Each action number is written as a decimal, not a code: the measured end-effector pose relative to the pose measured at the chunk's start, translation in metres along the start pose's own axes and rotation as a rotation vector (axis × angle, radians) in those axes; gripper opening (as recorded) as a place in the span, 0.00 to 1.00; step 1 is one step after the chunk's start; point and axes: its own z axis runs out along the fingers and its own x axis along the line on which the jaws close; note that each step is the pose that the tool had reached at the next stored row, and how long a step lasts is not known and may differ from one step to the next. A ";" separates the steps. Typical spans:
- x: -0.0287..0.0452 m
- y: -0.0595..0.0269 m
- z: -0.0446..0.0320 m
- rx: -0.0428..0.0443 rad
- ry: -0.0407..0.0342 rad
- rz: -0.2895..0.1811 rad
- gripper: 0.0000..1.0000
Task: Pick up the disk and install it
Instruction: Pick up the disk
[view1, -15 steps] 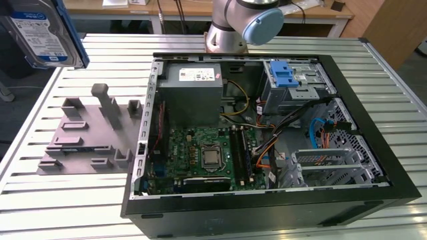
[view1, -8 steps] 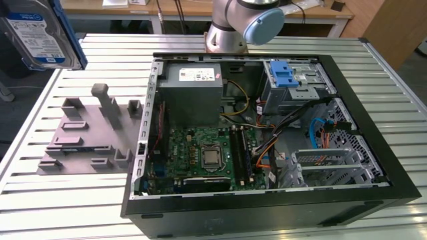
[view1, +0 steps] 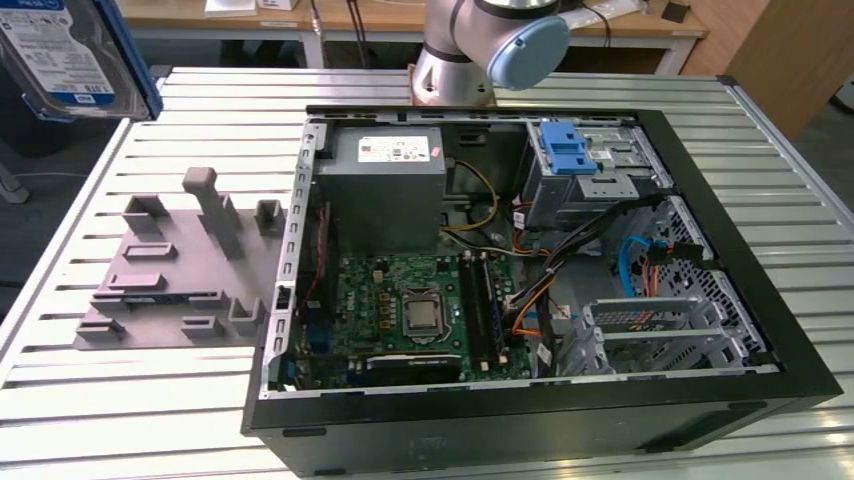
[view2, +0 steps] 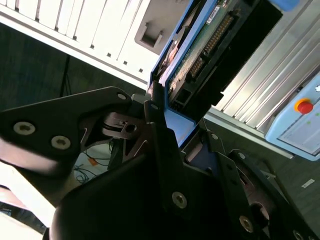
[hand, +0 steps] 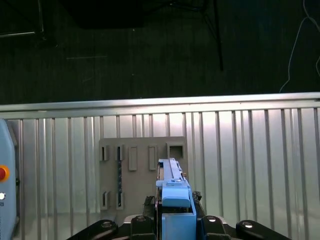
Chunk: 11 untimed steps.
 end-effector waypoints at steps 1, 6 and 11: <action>0.0000 0.0001 -0.0022 0.0000 0.0000 0.000 0.37; 0.0037 -0.0001 -0.0030 0.0000 0.0000 0.000 0.37; 0.0152 -0.0007 -0.0028 0.0000 0.0000 0.000 0.37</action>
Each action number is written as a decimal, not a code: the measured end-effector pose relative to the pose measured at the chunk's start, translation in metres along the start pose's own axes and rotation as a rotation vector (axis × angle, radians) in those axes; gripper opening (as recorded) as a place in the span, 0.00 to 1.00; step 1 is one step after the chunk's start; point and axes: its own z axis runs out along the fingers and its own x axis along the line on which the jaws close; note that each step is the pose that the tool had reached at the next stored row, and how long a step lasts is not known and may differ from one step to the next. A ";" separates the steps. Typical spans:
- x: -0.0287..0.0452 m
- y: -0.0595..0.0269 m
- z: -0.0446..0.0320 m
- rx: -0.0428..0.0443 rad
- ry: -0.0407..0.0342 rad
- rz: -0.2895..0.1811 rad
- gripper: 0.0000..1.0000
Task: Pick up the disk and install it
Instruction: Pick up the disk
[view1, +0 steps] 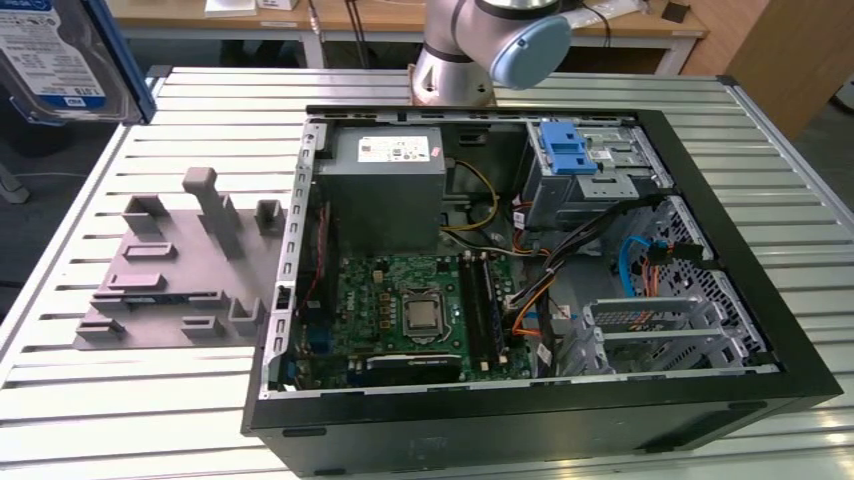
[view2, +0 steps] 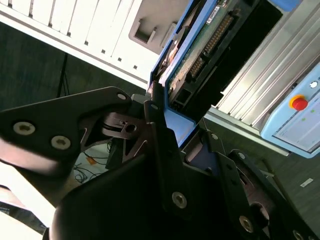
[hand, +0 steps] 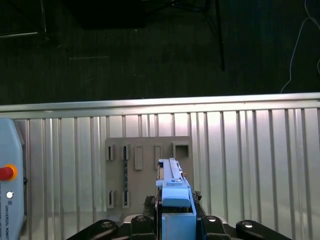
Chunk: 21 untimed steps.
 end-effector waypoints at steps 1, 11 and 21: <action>0.0014 -0.0001 0.0001 0.0000 0.0000 0.000 0.37; 0.0039 -0.0087 -0.0001 0.0001 -0.0001 0.000 0.37; 0.0038 -0.0172 -0.0004 0.0001 0.0000 0.000 0.37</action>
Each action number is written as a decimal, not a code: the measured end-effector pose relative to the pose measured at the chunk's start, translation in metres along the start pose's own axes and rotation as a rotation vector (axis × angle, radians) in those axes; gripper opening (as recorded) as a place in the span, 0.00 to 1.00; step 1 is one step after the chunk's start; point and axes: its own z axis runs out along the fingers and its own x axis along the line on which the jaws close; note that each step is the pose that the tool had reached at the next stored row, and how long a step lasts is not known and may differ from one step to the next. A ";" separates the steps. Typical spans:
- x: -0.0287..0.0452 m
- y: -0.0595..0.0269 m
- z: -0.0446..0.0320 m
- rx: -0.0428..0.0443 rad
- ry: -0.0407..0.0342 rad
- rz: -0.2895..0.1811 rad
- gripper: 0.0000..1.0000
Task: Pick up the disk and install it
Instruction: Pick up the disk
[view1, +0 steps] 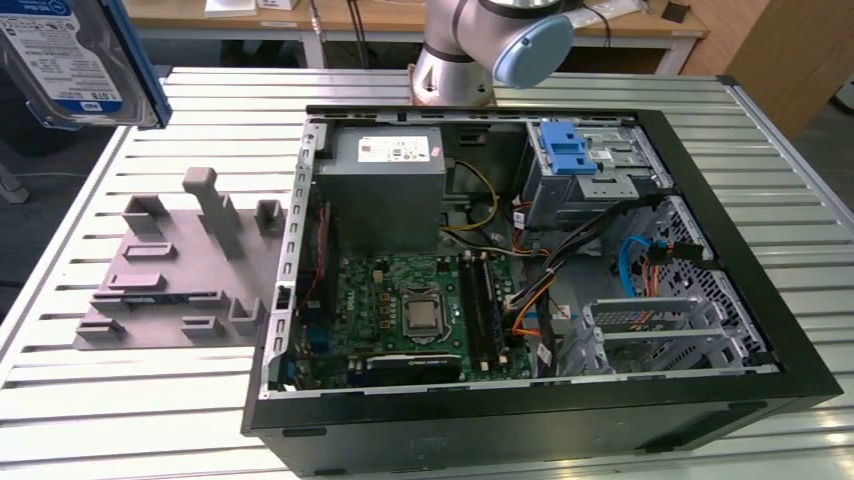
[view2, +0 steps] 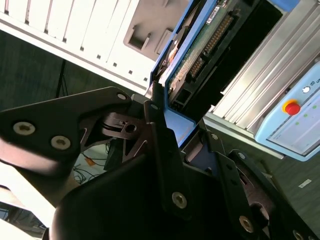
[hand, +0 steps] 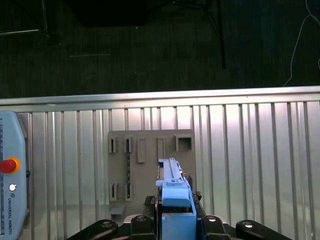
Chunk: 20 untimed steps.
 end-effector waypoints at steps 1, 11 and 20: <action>0.0000 -0.0009 0.0000 0.0000 0.0000 0.000 0.37; -0.0003 -0.0079 -0.0003 -0.0002 0.0001 0.000 0.37; -0.0004 -0.0151 -0.0005 -0.0001 0.0000 0.000 0.37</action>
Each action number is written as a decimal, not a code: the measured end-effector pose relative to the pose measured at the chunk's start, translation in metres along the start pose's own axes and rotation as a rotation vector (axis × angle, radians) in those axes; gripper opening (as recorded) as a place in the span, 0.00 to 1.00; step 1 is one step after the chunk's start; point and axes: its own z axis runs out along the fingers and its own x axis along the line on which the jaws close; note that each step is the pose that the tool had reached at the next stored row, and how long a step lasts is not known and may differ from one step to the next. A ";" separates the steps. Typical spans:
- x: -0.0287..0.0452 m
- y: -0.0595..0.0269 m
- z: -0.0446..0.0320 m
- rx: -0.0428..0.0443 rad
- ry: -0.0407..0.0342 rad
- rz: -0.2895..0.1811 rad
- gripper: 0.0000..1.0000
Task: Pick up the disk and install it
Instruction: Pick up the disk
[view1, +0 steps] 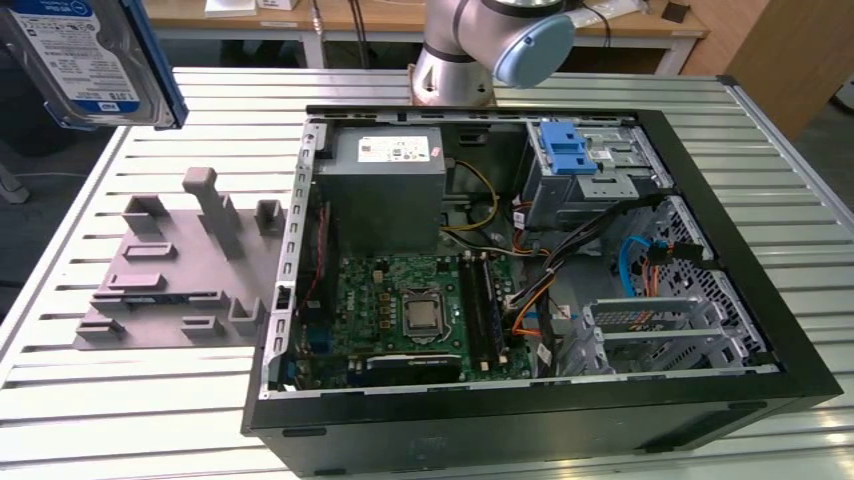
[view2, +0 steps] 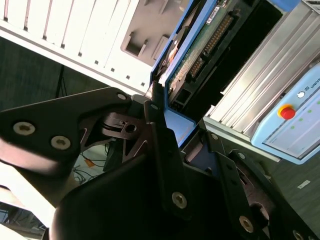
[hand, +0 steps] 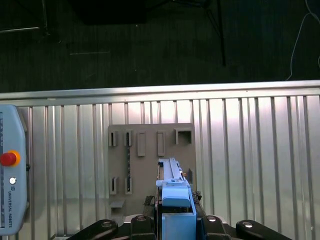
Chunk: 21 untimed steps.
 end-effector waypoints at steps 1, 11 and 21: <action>-0.0001 -0.0008 0.0000 0.0000 0.0000 0.000 0.37; -0.0004 -0.0064 -0.0001 0.0001 -0.0001 0.000 0.37; -0.0006 -0.0121 -0.0003 0.0000 0.0000 0.000 0.37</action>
